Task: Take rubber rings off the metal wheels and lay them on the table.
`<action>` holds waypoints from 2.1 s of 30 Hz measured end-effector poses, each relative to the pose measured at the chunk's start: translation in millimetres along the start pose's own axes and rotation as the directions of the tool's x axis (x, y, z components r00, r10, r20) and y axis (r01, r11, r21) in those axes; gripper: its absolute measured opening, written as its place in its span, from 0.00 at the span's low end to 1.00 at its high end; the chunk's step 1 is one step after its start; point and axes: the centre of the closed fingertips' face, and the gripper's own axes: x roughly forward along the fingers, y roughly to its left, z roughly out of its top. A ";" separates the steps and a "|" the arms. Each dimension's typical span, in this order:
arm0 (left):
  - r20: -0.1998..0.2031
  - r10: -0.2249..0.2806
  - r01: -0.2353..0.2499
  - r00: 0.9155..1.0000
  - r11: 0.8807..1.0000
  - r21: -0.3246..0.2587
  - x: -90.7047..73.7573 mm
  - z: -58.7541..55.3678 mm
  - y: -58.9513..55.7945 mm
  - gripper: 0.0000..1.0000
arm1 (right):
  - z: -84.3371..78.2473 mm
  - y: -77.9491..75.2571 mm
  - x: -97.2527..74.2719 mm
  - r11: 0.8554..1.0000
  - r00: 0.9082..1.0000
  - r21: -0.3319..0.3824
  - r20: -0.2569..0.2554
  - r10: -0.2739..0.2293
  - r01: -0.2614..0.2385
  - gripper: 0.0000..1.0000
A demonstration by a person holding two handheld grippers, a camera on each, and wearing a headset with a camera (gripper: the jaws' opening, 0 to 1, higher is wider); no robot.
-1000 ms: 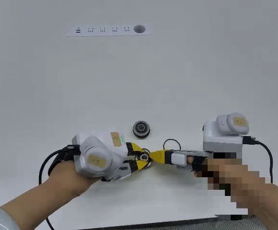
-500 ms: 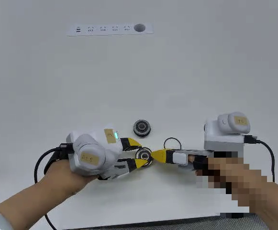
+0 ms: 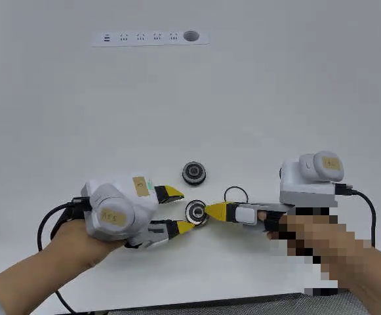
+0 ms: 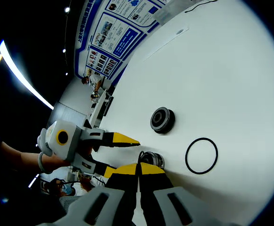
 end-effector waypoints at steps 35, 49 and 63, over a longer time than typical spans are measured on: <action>-0.003 0.035 -0.035 0.999 0.999 -0.038 -10.0 -16.5 7.2 0.46 | 22.3 -21.8 -42.5 0.997 0.990 0.061 0.131 -0.061 0.053 0.02; -0.006 0.044 -0.044 0.999 0.998 -0.052 -12.2 -17.2 7.2 0.47 | 24.9 -46.4 -49.5 0.989 0.982 0.098 0.145 -0.123 0.110 0.02; -0.010 0.045 -0.045 0.999 0.997 -0.061 -11.6 -18.5 8.5 0.46 | 16.3 -58.7 -50.6 0.981 0.976 0.104 0.128 -0.178 0.165 0.04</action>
